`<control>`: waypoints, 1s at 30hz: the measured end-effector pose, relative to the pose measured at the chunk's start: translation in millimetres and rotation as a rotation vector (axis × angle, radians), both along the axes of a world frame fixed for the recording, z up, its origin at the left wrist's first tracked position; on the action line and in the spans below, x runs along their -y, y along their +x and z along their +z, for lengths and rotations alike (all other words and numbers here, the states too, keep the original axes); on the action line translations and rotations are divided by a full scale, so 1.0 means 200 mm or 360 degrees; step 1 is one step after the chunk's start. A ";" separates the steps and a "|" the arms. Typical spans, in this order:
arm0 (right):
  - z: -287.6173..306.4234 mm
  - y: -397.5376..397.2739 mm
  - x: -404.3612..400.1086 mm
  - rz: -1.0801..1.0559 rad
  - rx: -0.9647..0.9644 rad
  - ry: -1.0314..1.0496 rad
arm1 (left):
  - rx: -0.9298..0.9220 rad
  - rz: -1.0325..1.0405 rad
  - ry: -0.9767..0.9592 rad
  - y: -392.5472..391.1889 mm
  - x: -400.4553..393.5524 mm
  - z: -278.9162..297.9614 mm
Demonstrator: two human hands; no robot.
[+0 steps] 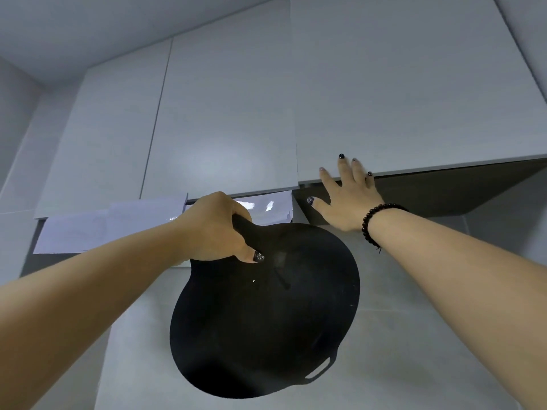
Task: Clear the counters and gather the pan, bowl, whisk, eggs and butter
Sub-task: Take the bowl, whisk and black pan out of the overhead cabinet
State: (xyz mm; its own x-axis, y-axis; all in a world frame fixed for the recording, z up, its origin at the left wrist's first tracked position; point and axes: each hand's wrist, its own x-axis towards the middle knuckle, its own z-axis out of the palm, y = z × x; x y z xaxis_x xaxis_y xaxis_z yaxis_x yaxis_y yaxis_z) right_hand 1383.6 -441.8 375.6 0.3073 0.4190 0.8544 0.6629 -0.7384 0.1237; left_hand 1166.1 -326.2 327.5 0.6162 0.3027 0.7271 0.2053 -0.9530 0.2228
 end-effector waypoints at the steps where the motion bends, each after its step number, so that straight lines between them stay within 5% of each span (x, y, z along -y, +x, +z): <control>1: 0.00 0.00 0.00 0.0007 -0.0011 -0.0004 | -0.0001 0.0011 0.0007 0.00 -0.01 -0.01; 8: 0.02 -0.03 0.04 0.0161 -0.0169 0.0017 | 0.0059 0.0102 -0.0009 -0.05 0.00 -0.07; 23: -0.65 -0.53 0.31 0.1544 -0.0681 0.0411 | 0.0468 0.0264 -0.0179 -0.39 0.29 -0.48; 30: -0.94 -0.61 0.31 0.1642 -0.1154 0.1146 | 0.0598 0.0427 -0.0075 -0.61 0.45 -0.86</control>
